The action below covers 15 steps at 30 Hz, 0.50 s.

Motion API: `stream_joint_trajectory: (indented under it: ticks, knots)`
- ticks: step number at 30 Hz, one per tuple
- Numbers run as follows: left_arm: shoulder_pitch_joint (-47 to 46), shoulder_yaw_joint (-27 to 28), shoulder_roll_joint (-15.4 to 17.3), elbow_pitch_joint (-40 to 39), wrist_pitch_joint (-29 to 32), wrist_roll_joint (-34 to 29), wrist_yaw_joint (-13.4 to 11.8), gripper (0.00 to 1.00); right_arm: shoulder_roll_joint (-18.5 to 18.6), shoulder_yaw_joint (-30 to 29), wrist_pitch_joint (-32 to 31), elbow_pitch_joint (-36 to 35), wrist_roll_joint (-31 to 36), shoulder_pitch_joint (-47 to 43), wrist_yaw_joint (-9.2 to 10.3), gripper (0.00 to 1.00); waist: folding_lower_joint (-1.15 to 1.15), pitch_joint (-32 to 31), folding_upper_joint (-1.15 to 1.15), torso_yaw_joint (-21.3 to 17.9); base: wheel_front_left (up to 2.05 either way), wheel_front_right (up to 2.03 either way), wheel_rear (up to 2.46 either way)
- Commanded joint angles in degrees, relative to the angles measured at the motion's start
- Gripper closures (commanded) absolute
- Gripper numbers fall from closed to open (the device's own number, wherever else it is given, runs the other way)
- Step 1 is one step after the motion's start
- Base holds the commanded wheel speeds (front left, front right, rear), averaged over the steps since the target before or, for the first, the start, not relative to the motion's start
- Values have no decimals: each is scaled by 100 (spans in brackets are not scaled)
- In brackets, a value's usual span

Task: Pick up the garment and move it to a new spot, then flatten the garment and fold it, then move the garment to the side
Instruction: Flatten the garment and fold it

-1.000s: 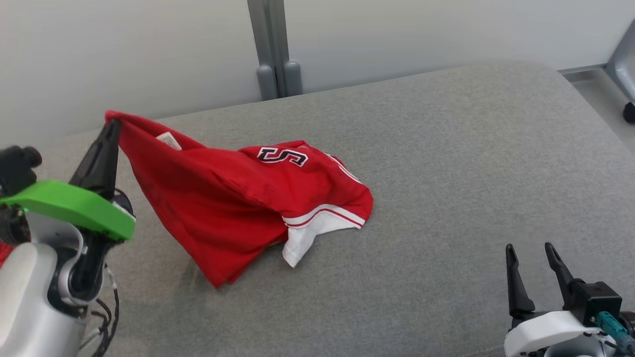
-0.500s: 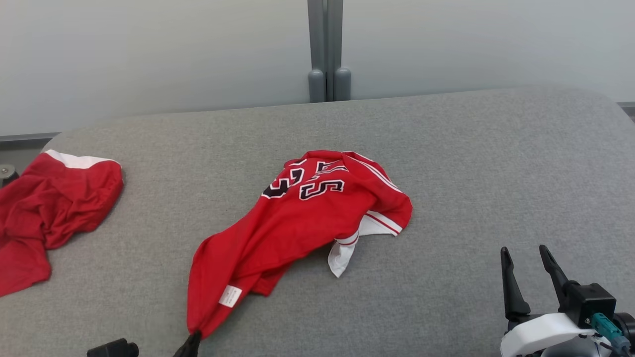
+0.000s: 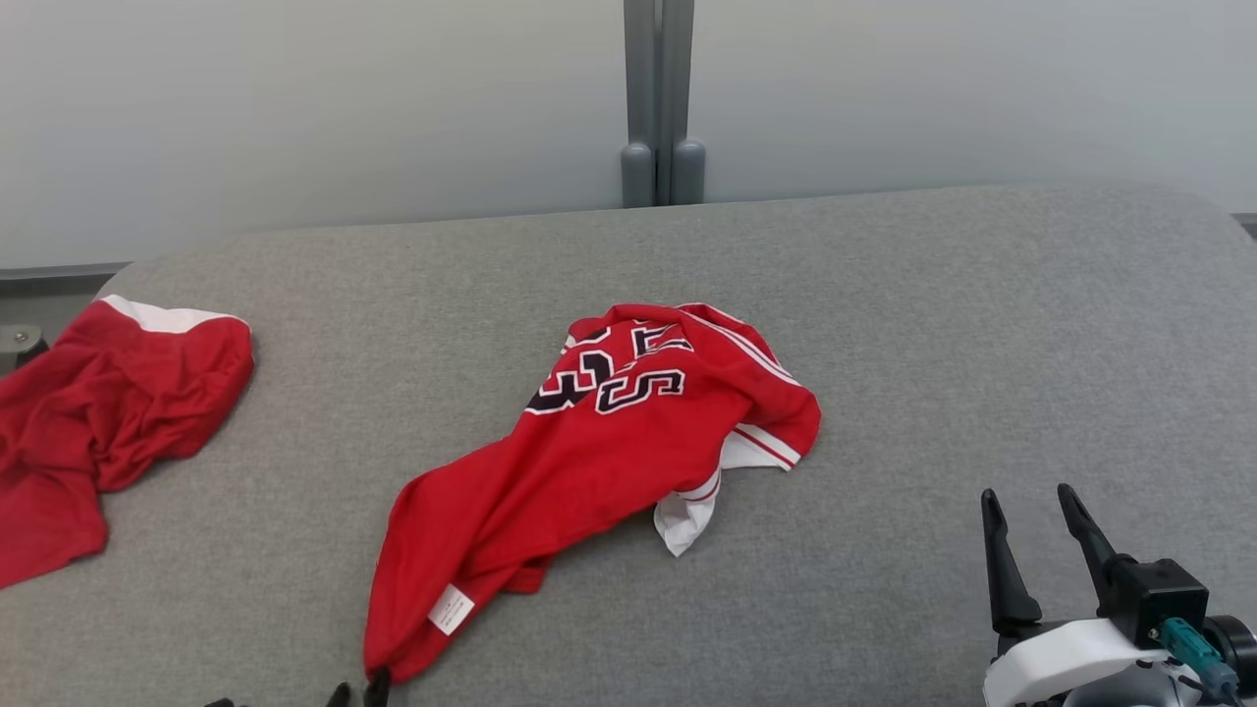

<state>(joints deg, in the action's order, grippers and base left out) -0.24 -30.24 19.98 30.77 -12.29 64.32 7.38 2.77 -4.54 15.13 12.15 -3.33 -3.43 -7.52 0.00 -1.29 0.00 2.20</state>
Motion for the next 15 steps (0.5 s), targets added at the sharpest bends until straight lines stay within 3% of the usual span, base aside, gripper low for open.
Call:
stream_joint_trajectory:
  ticks: [1,4,6,12,15]
  knots:
    - [74,19,139,-5,-68,67,17,0,20,-23,3,-10,-18,-57,6,0,0,-5,0,-67,0,0,0]
    - [256,156,350,17,-159,87,17,0,19,-23,3,-44,-16,-81,6,0,0,6,0,-167,0,0,0]
    - [290,330,504,43,-231,-62,-164,0,19,-37,3,-74,-8,-78,6,0,0,22,0,-231,0,0,0]
    - [211,965,544,-544,-293,-468,-689,0,19,-70,3,-137,-23,-74,6,0,0,62,0,-414,0,0,0]
    - [129,1018,425,-1129,-290,-844,-787,0,19,-33,3,-148,-20,-26,6,0,0,79,0,-547,0,0,0]
